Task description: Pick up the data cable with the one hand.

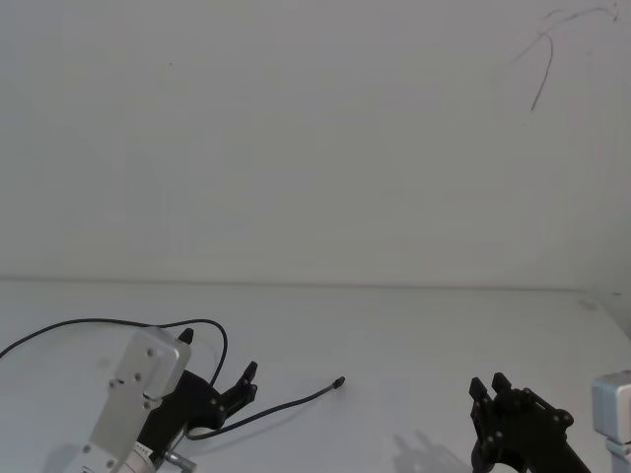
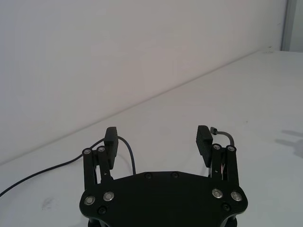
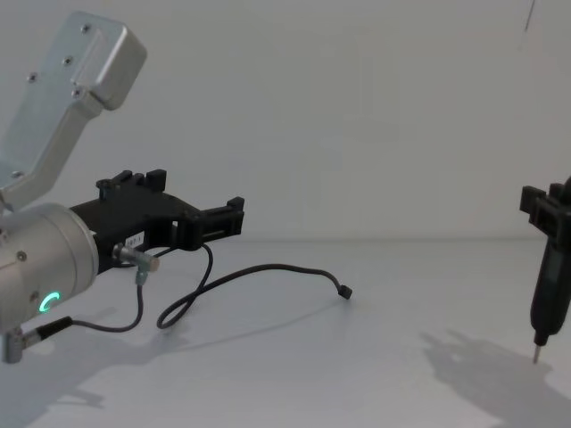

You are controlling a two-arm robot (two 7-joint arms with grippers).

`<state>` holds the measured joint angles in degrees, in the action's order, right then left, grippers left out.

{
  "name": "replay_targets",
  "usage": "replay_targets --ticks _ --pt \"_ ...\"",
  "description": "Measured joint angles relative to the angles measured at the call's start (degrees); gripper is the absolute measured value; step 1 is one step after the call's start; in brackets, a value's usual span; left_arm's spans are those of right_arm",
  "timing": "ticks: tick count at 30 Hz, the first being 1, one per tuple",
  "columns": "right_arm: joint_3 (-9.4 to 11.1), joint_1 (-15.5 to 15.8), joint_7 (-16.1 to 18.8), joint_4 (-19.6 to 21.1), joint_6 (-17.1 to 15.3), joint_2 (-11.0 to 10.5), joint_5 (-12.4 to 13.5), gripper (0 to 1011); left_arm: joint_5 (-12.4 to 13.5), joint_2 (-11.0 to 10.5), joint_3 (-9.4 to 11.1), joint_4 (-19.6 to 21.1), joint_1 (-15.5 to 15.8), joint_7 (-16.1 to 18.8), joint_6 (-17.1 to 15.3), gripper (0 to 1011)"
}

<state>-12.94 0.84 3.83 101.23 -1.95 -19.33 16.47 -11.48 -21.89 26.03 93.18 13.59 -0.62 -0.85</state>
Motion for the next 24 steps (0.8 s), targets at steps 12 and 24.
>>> replay_targets --ticks 12,24 --pt "0.0 0.0 0.0 0.0 0.0 0.0 0.0 251 0.0 0.0 0.0 0.0 0.0 0.0 0.0 1001" --pt "0.0 0.0 0.0 0.0 0.0 0.0 0.0 251 -0.3 -0.5 0.7 -0.5 1.9 -3.8 -0.4 1001"
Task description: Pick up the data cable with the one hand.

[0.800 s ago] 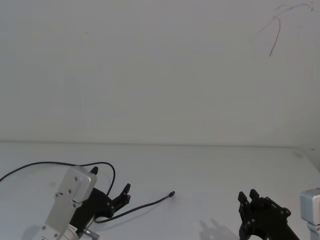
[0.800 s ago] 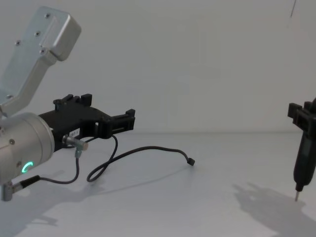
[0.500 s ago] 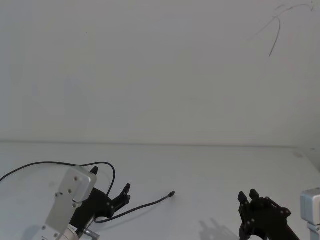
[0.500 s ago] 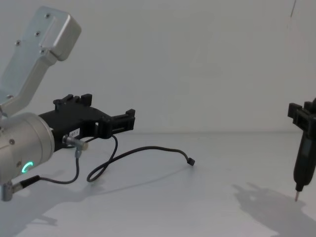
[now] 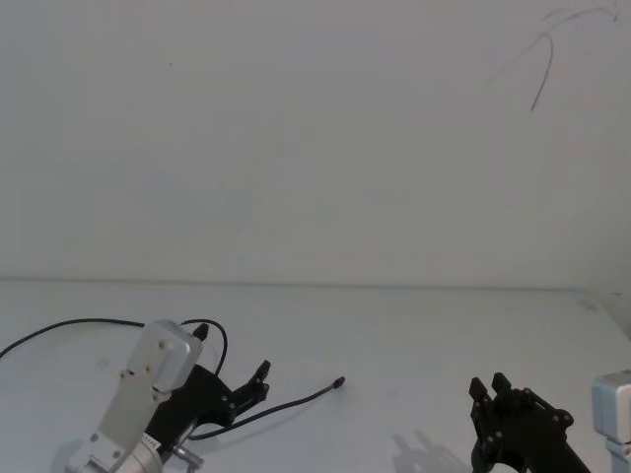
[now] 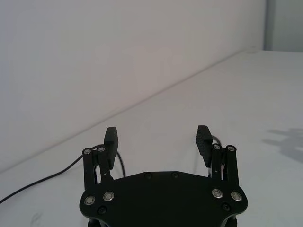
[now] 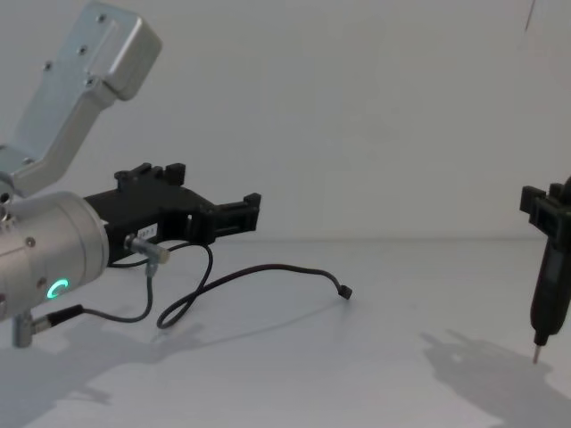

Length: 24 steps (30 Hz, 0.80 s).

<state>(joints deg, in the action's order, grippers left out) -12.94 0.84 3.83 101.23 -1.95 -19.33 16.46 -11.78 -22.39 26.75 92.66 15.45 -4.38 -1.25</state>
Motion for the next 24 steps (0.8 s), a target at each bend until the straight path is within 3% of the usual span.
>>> replay_targets --ticks 9,24 --pt "0.0 0.0 0.0 0.0 0.0 0.0 0.0 251 -0.9 -1.1 1.2 -0.9 2.7 -5.9 -1.1 1001" --pt "0.0 0.0 0.0 0.0 0.0 0.0 0.0 251 -3.4 -3.6 4.2 -4.4 9.0 -20.7 -3.5 1001"
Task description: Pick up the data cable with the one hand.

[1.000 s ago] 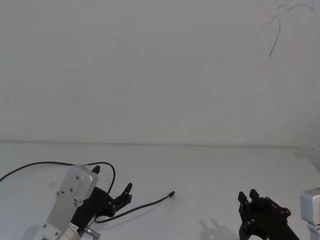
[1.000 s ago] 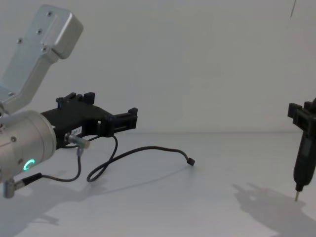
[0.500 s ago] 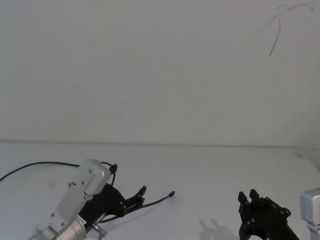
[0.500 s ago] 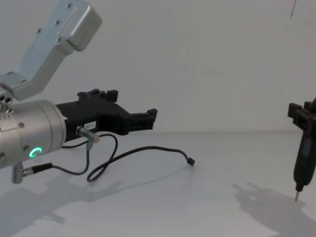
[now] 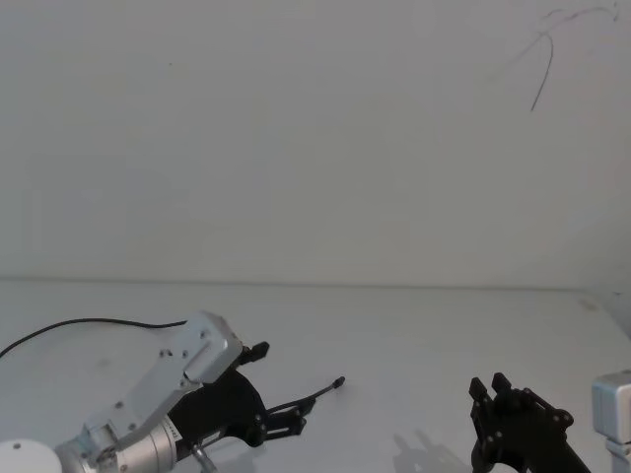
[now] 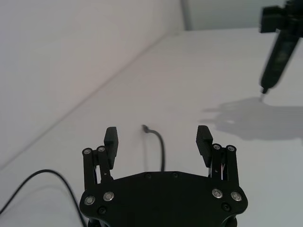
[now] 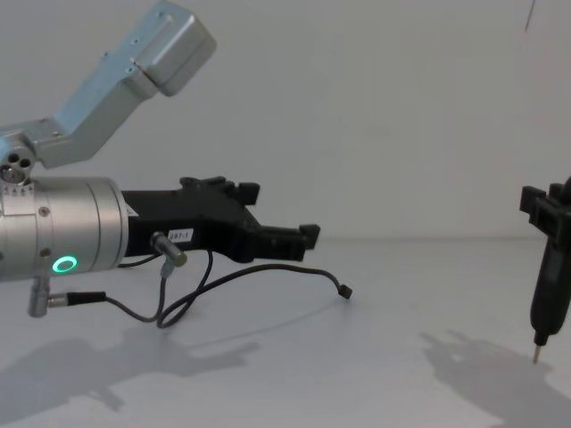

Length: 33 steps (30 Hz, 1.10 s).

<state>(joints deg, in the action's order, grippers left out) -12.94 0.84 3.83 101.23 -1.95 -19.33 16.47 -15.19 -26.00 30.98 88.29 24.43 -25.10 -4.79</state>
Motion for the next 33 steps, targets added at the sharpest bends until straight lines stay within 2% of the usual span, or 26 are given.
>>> replay_targets --ticks 1,7,14,23,33 --pt "0.0 0.0 0.0 0.0 0.0 0.0 0.0 251 0.0 0.0 0.0 0.0 0.0 0.0 0.0 1001" --pt "0.0 0.0 0.0 0.0 0.0 0.0 0.0 251 -1.2 -0.4 2.2 -3.4 3.5 -7.5 -1.4 1001" --pt "0.0 0.0 0.0 0.0 0.0 0.0 0.0 251 -1.7 -0.1 4.4 -7.3 7.0 -12.7 -2.7 1001" --pt "0.0 0.0 0.0 0.0 0.0 0.0 0.0 251 -1.1 0.3 6.2 -10.4 9.1 -14.1 -3.6 1001" --pt "0.0 0.0 0.0 0.0 0.0 0.0 0.0 251 -0.4 0.9 6.2 -11.5 9.0 -12.2 -4.0 981"
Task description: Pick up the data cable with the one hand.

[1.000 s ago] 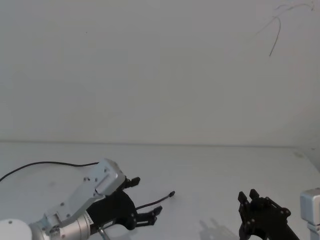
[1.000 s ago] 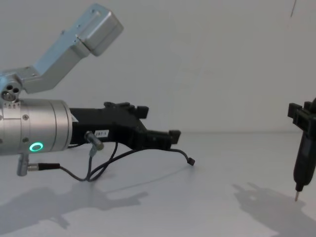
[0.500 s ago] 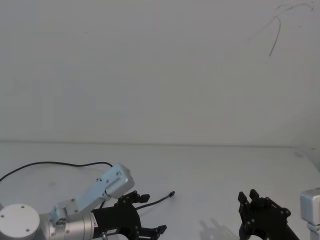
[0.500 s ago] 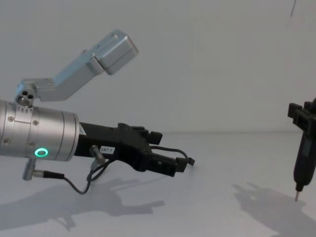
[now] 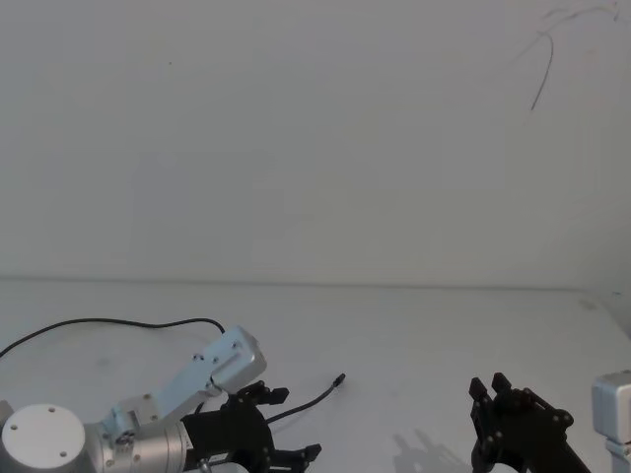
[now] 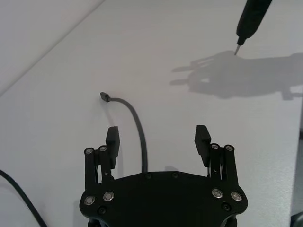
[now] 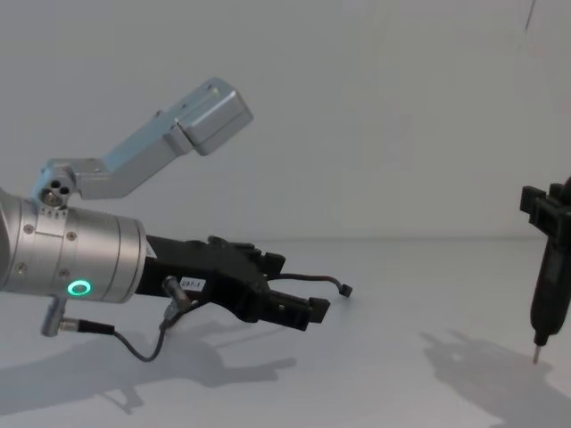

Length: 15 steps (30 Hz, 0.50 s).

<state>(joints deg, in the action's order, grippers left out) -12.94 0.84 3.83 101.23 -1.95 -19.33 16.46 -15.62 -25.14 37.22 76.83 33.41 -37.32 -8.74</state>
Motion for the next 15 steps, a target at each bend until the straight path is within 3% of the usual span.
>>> replay_targets --ticks 8,12,15 --pt "0.0 0.0 0.0 0.0 0.0 0.0 0.0 251 0.5 0.4 -0.4 -0.2 -0.5 1.6 -0.2 816" --pt "0.0 0.0 0.0 0.0 0.0 0.0 0.0 251 0.7 0.6 -0.5 -0.3 -0.7 2.0 -0.2 660" --pt "0.0 0.0 0.0 0.0 0.0 0.0 0.0 251 0.8 0.6 -0.5 -0.3 -0.8 2.3 -0.2 599"
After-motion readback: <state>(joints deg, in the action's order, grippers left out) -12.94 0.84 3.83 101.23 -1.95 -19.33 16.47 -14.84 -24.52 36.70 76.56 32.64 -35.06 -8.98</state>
